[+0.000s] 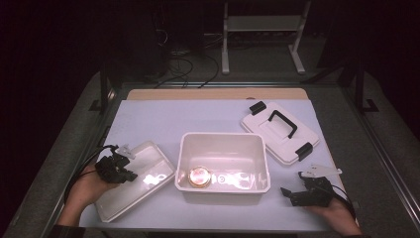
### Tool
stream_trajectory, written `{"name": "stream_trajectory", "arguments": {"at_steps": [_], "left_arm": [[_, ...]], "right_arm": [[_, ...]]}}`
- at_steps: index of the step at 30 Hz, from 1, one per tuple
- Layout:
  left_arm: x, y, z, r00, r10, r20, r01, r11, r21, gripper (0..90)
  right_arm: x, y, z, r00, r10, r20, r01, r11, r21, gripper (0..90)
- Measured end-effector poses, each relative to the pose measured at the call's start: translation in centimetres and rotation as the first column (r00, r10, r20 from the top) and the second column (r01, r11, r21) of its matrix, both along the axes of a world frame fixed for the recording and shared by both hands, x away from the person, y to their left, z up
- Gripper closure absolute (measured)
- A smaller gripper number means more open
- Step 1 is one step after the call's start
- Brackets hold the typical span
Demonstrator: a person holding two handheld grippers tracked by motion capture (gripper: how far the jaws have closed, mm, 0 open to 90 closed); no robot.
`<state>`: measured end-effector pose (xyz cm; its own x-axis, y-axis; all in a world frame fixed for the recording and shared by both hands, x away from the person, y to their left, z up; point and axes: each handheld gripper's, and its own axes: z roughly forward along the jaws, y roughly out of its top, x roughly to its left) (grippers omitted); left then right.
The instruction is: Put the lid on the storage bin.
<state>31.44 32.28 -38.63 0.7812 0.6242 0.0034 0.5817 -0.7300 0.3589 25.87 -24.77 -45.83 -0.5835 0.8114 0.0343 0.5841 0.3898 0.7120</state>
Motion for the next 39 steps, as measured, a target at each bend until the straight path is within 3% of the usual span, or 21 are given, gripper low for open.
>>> {"name": "stream_trajectory", "arguments": {"at_steps": [8, 21, 31, 39], "left_arm": [[0.2, 0.5, 2.1, 0.9999, -0.008, 0.009, 0.008, 1.0, -0.002, 88.9], [0.3, 0.9, 6.8, 0.9975, -0.044, 0.056, 0.046, 0.9983, -0.036, 88.9], [0.8, -0.5, 9.8, 0.9911, -0.103, 0.085, 0.107, 0.9928, -0.053, 88.9], [1.0, -2.0, 11.1, 0.9846, -0.144, 0.099, 0.15, 0.9866, -0.063, 88.9]], "right_arm": [[0.0, 0.0, 0.0, 1.0, 0.0, 0.0, 0.0, 1.0, 0.0, 11.7], [0.0, 0.0, 0.0, 1.0, 0.0, 0.001, 0.0, 1.0, -0.001, 11.7], [0.0, 0.0, 0.0, 1.0, 0.001, 0.001, -0.001, 1.0, -0.001, 11.6], [0.0, 0.0, 0.0, 1.0, 0.0, 0.0, 0.0, 1.0, -0.001, 11.7]]}}
